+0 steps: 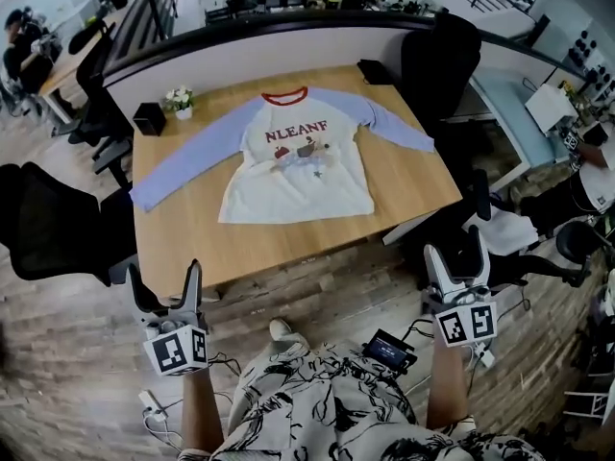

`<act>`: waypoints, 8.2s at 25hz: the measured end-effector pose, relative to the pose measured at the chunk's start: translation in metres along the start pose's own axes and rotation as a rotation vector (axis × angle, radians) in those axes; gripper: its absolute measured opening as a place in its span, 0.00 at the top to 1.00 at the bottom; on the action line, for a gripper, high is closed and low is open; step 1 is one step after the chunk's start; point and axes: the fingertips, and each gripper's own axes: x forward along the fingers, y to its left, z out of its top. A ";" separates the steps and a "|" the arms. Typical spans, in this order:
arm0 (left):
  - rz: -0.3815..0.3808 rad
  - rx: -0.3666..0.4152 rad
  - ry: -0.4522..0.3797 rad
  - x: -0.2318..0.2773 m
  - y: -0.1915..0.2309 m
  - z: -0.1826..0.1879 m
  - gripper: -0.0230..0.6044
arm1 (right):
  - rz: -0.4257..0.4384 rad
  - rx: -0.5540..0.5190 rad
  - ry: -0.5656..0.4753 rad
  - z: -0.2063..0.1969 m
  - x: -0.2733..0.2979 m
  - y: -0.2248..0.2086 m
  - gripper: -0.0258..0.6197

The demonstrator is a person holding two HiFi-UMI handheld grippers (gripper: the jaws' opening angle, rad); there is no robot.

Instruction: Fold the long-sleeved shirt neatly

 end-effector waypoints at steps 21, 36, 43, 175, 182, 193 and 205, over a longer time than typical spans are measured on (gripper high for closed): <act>0.108 0.012 0.100 0.194 -0.021 -0.032 0.11 | 0.129 0.062 0.080 -0.070 0.238 -0.084 0.27; -0.452 0.246 0.129 0.441 -0.306 -0.028 0.11 | -0.166 0.128 0.303 -0.202 0.291 -0.316 0.27; -0.967 0.385 0.200 0.511 -0.545 -0.089 0.11 | -0.358 0.202 0.453 -0.297 0.274 -0.401 0.27; 0.280 -0.044 0.504 0.296 0.192 -0.264 0.51 | 1.087 -0.226 0.587 -0.357 0.590 0.383 0.42; 0.588 -0.128 0.761 0.187 0.260 -0.336 0.56 | 1.282 -0.317 0.552 -0.358 0.571 0.492 0.42; 0.374 -0.210 0.862 0.223 0.270 -0.397 0.79 | 1.445 -0.359 0.648 -0.412 0.548 0.609 0.42; 0.297 -0.058 0.884 0.211 0.252 -0.392 0.92 | 1.756 -0.513 0.797 -0.476 0.485 0.711 0.54</act>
